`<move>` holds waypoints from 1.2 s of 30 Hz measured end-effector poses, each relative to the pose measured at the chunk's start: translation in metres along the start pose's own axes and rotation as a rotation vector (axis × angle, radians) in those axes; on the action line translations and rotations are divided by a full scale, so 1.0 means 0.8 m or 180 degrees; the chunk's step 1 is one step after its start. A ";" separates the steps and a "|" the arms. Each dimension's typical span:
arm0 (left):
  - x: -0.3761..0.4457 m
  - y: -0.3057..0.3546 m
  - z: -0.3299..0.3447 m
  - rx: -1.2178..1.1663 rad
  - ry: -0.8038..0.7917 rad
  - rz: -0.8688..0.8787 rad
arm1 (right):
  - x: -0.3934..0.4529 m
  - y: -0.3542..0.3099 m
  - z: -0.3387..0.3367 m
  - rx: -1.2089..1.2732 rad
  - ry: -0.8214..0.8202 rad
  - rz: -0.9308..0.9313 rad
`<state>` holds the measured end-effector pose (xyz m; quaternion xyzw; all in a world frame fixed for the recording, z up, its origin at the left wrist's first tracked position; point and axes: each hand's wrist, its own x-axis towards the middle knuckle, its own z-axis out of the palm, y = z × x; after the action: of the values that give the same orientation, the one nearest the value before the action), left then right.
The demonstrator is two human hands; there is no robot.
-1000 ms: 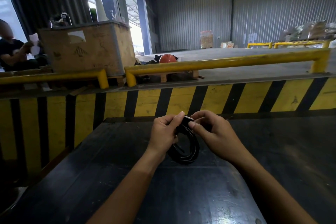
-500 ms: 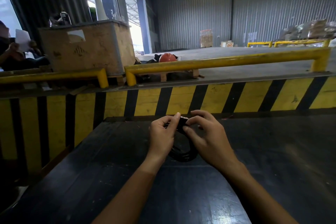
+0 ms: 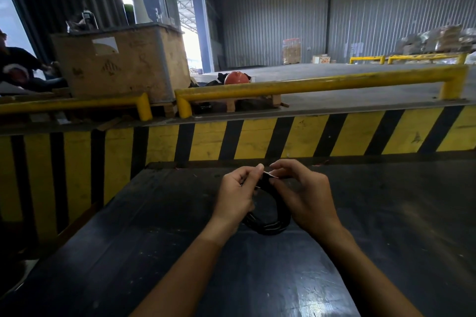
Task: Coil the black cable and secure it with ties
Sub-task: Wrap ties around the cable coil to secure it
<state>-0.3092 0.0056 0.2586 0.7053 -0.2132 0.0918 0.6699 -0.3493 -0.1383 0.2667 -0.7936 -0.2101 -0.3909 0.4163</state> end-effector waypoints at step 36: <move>-0.165 -0.170 0.007 -0.1102 0.0298 -0.2855 | -0.233 0.089 0.089 0.1432 -0.0368 0.3284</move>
<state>-0.3701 0.0251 0.0806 0.6009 0.1302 -0.2114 0.7598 -0.3841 -0.1216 0.0584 -0.7053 0.1044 -0.0383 0.7002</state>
